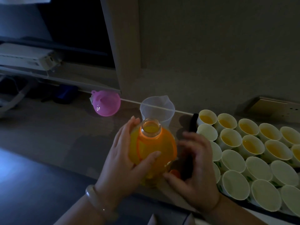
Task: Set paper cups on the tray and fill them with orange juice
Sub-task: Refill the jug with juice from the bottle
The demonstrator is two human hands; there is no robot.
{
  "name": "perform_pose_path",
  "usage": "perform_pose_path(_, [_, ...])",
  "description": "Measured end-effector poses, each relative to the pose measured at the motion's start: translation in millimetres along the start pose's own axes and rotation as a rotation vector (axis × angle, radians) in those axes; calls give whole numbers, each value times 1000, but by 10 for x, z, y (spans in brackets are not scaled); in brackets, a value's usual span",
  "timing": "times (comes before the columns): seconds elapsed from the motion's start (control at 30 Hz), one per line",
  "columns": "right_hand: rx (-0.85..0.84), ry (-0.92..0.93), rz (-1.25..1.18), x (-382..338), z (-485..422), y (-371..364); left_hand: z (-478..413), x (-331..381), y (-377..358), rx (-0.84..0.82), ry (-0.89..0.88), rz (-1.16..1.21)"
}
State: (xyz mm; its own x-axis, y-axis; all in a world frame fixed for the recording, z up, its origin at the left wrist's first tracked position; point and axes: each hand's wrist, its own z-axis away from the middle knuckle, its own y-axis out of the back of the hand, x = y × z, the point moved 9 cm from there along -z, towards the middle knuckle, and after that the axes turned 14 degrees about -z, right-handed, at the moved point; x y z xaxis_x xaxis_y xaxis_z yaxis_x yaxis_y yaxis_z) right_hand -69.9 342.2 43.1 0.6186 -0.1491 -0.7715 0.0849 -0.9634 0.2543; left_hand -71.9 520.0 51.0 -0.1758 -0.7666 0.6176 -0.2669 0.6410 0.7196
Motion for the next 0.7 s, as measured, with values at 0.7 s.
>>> perform_pose_path(0.7, [-191,-410,-524,678,-155,-396,-109,12,-139,30,173,186])
